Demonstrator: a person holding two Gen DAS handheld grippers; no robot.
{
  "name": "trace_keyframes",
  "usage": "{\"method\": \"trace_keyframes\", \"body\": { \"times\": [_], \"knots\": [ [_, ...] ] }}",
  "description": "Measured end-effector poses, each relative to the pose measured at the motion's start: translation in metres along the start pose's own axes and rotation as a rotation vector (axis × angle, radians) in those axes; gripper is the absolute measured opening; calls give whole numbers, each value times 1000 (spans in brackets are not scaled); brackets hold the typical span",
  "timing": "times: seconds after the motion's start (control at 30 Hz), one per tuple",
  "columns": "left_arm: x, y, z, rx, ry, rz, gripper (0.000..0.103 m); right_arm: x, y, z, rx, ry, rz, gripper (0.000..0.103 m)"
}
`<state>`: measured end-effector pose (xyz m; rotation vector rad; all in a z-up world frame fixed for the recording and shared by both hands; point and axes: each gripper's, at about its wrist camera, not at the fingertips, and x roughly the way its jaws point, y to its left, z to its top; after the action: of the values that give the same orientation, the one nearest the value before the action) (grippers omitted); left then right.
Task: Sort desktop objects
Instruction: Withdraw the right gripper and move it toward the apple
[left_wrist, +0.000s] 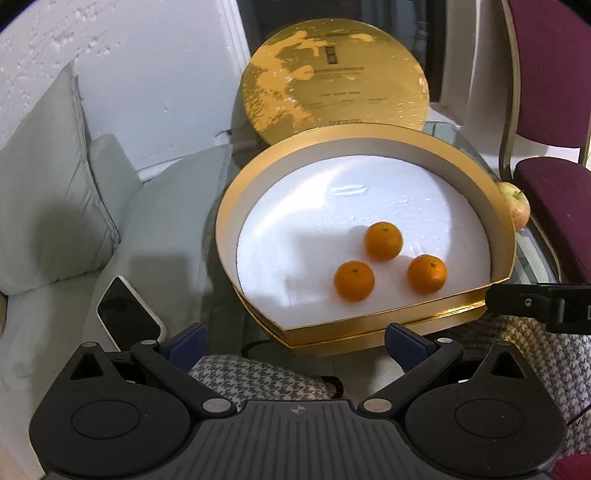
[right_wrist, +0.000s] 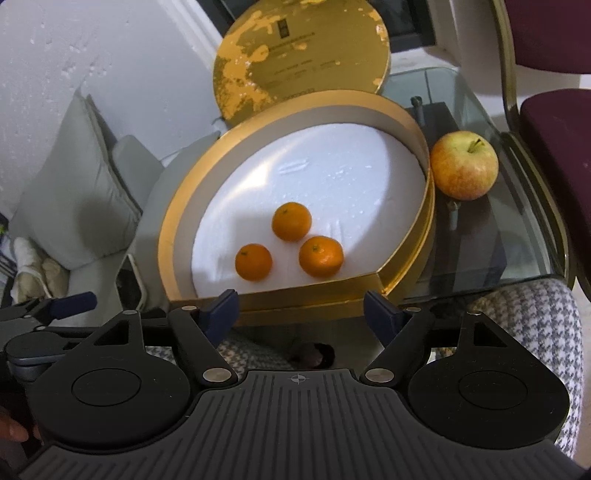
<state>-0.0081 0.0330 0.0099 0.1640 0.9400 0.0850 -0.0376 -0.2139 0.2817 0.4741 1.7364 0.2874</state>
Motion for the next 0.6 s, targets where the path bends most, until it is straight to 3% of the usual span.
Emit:
{"method": "trace_keyframes", "body": {
  "times": [0.6],
  "knots": [
    [0,-20,1,53,14,12,102,3,-24,-6,67,11,-6,81]
  ]
}}
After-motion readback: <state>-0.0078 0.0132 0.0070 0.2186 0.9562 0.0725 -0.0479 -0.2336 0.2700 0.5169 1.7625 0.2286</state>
